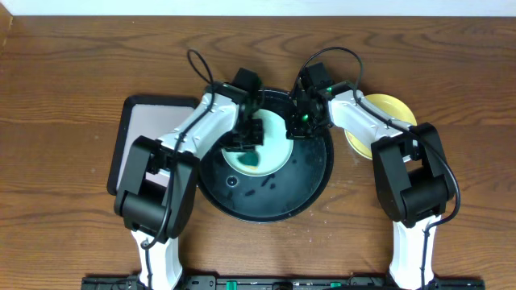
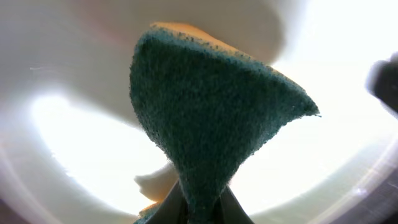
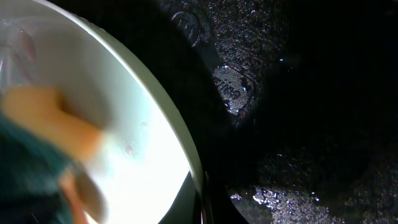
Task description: Clean dirty plates on tray and stack at the side
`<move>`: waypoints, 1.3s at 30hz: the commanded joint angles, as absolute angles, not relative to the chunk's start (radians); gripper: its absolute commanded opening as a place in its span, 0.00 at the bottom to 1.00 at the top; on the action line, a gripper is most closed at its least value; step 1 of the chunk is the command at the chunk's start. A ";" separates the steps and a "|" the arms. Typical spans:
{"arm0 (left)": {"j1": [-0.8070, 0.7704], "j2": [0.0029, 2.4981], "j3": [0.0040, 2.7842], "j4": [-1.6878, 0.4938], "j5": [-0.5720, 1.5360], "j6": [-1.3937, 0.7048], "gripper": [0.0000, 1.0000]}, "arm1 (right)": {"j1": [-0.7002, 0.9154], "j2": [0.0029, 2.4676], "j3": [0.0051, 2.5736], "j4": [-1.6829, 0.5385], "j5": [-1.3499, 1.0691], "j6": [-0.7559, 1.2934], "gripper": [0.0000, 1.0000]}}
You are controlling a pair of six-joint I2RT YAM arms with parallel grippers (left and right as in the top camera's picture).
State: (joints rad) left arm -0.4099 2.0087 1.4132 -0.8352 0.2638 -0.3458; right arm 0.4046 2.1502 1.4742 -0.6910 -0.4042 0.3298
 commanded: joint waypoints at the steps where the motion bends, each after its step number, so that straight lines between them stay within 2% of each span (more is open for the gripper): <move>1: -0.439 2.020 1.411 -0.780 0.415 -0.307 0.08 | 0.436 2.210 1.427 -0.708 -0.394 0.344 0.01; 8: -0.389 2.019 1.436 -0.664 0.322 -0.312 0.07 | 0.436 2.210 1.427 -0.709 -0.393 0.343 0.01; 16: -0.246 1.936 1.655 -0.913 0.152 -0.308 0.08 | 0.436 2.210 1.428 -0.699 -0.394 0.344 0.01; 22: -0.160 1.818 1.690 -0.946 0.151 -0.307 0.08 | 0.437 2.154 1.433 -0.707 -0.381 0.325 0.01; 28: -0.113 1.802 1.684 -0.947 0.094 -0.307 0.08 | 0.472 1.991 1.433 -0.746 -0.147 0.292 0.01; 39: -0.072 1.803 1.666 -0.946 0.084 -0.307 0.08 | 0.641 1.694 1.433 -0.805 0.461 0.265 0.01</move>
